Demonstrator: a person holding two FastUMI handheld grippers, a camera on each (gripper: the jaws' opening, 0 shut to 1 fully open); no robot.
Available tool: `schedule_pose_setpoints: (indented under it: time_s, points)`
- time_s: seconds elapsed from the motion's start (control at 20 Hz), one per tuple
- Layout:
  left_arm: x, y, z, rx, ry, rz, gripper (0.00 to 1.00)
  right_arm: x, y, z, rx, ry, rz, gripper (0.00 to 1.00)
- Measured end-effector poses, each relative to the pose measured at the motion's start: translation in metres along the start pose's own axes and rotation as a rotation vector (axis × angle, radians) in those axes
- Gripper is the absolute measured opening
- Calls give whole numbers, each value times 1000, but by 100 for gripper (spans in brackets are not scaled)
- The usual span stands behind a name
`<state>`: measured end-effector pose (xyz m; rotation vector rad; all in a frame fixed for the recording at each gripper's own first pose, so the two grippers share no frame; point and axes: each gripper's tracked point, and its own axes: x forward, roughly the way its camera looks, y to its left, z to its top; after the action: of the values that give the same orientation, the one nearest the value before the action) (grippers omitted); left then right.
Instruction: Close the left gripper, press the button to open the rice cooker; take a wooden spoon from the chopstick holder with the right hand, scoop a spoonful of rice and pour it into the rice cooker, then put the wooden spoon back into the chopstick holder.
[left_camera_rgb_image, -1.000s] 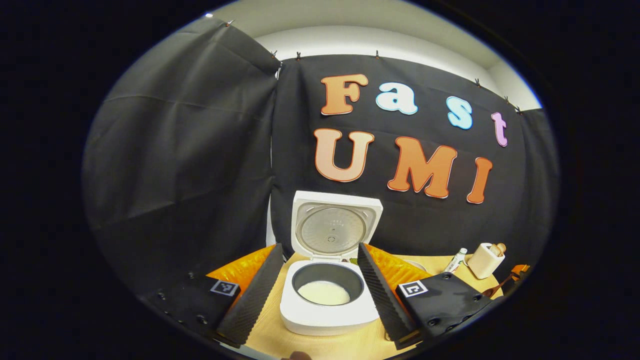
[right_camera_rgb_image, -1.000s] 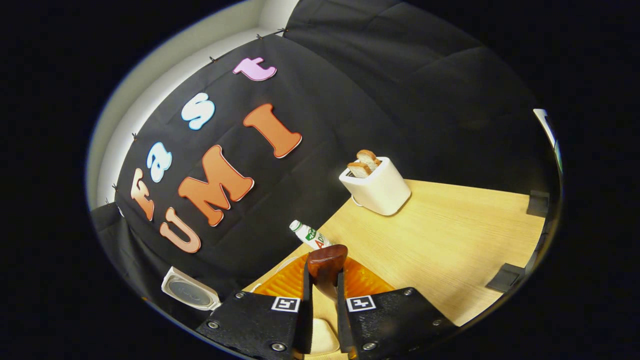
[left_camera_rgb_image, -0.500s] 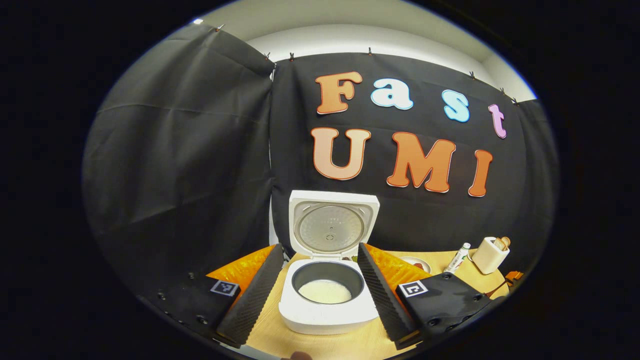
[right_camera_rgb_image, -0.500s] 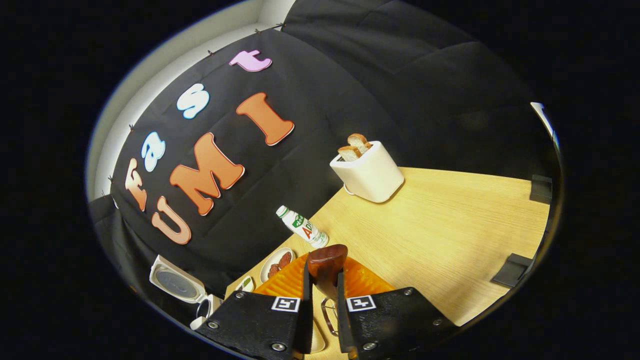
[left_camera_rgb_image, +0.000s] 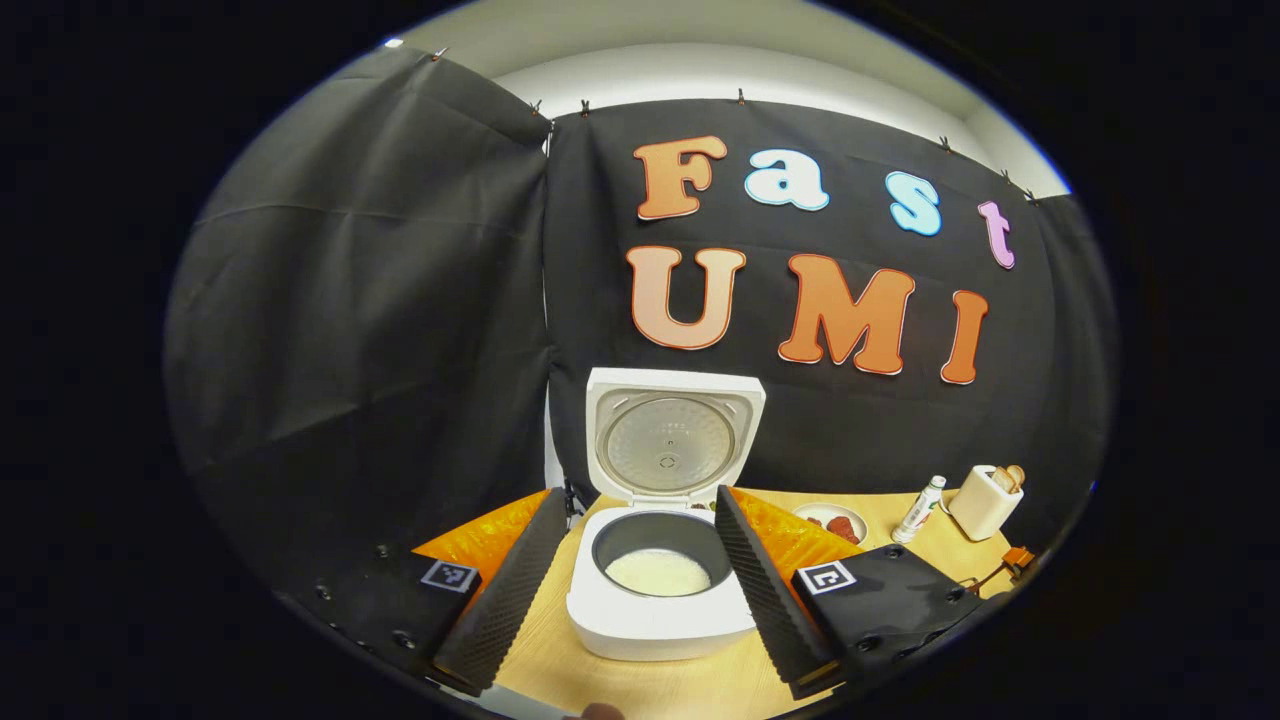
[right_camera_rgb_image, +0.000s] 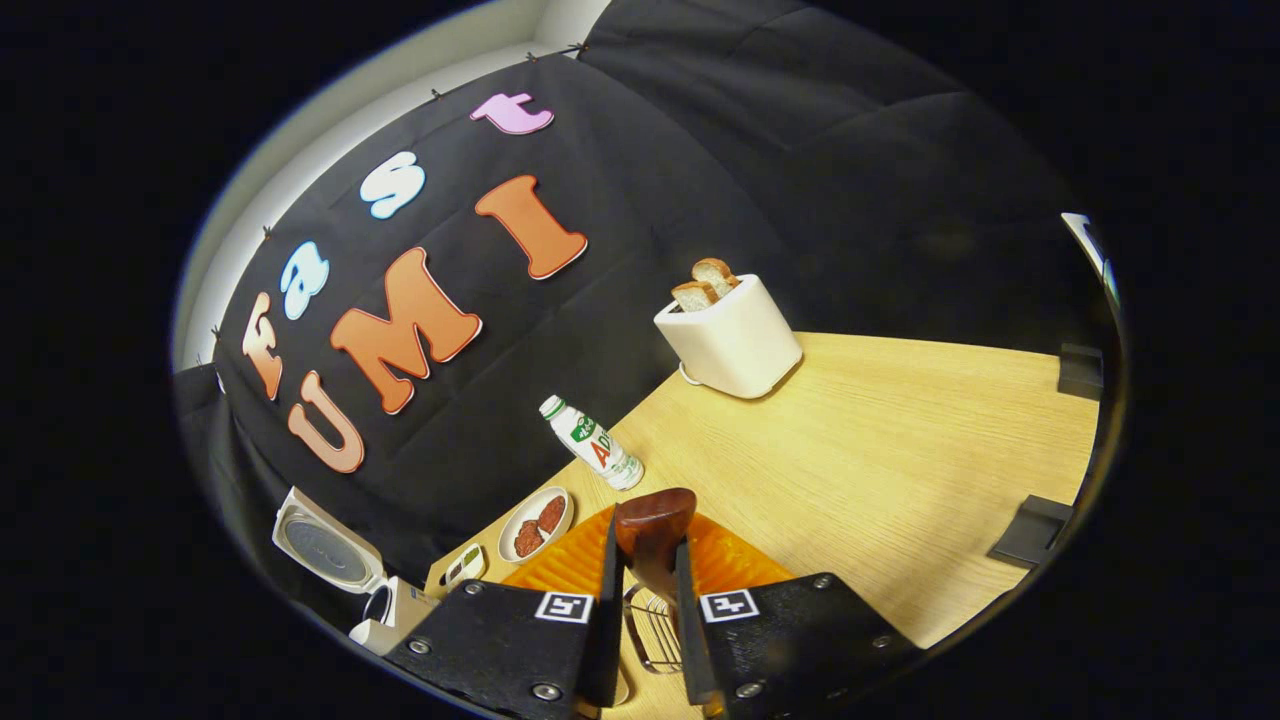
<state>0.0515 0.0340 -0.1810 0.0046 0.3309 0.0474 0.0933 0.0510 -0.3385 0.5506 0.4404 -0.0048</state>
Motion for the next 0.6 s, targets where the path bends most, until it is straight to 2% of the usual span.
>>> schedule_pose_setpoints:
  time_s: [0.05, 0.15, 0.2, 0.25, 0.3, 0.4, 0.5, 0.6]
  points:
    - [0, 1, -1, -2, 3, -3, 100, -1, -6, 1, -17, 5, -31, 27]
    - [-1, 1, -2, -8, 7, -15, 100, -2, -11, 8, -64, 0, -62, 40]
    - [0, 1, -1, -12, 9, -23, 100, -4, -13, 14, -79, -7, -72, 54]
    - [1, 2, 0, -17, 8, -27, 100, -7, -13, 22, -97, -21, -85, 54]
    - [1, 2, 1, -24, 9, -32, 100, -10, -16, 31, -122, -37, -106, 82]
    - [3, 3, 6, -39, 7, -46, 100, -12, -24, 51, -200, -73, -158, 94]
    - [6, 0, 13, -49, 8, -65, 100, -19, -24, 70, -271, -95, -193, 94]
    - [19, -2, 26, -59, -1, -75, 100, -30, -8, 82, -307, -108, -174, 95]
